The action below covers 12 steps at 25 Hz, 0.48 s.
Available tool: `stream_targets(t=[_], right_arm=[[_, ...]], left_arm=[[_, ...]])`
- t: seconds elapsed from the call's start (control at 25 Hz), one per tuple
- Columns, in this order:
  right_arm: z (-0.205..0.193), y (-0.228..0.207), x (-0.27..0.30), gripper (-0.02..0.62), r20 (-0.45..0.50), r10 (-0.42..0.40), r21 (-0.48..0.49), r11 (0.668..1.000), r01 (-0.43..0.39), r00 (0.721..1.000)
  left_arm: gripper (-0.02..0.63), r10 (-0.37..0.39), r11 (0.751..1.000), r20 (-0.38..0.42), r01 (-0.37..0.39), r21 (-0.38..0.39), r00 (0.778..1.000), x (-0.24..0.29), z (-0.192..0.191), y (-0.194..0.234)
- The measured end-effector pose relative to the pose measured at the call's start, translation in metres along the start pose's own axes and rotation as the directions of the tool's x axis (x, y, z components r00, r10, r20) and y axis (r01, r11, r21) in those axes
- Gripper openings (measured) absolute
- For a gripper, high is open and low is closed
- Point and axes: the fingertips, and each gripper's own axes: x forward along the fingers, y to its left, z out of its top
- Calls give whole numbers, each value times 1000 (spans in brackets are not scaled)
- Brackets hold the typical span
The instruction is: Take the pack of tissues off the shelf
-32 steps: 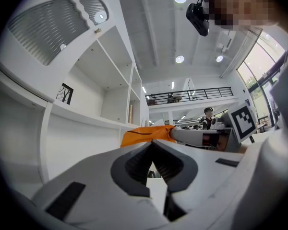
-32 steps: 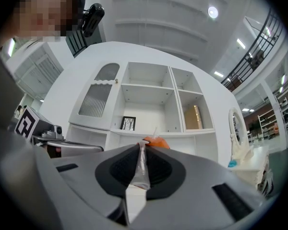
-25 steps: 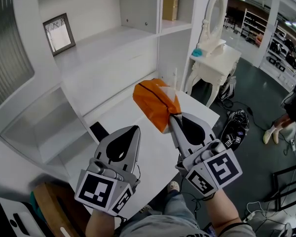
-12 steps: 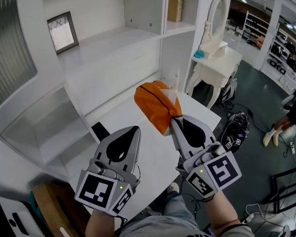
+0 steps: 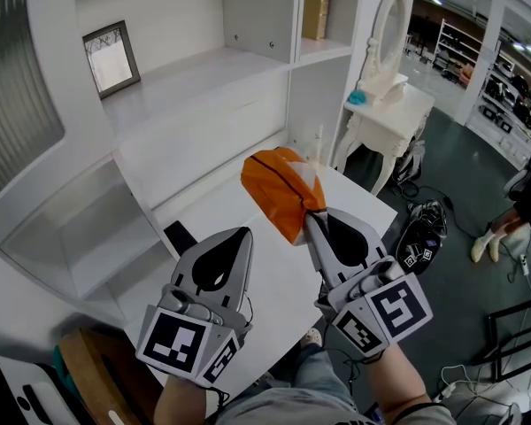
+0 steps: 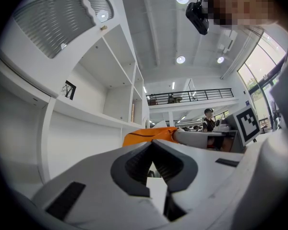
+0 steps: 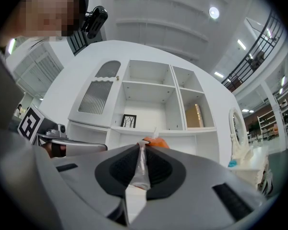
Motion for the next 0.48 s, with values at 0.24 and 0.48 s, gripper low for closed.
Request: stream_targets(t=[0.24,0.48], right_arm=[[-1,1,2,40,-2,-4,2,1000,4,1000],[-1,1,6,40,-3,2,3,1000,-2,1000]], left_arm=[[28,-3,1000,-5,3,-10,1000,1,-3,3],[28,4,1000,-5,-4,-9,1000,3,-3,6]])
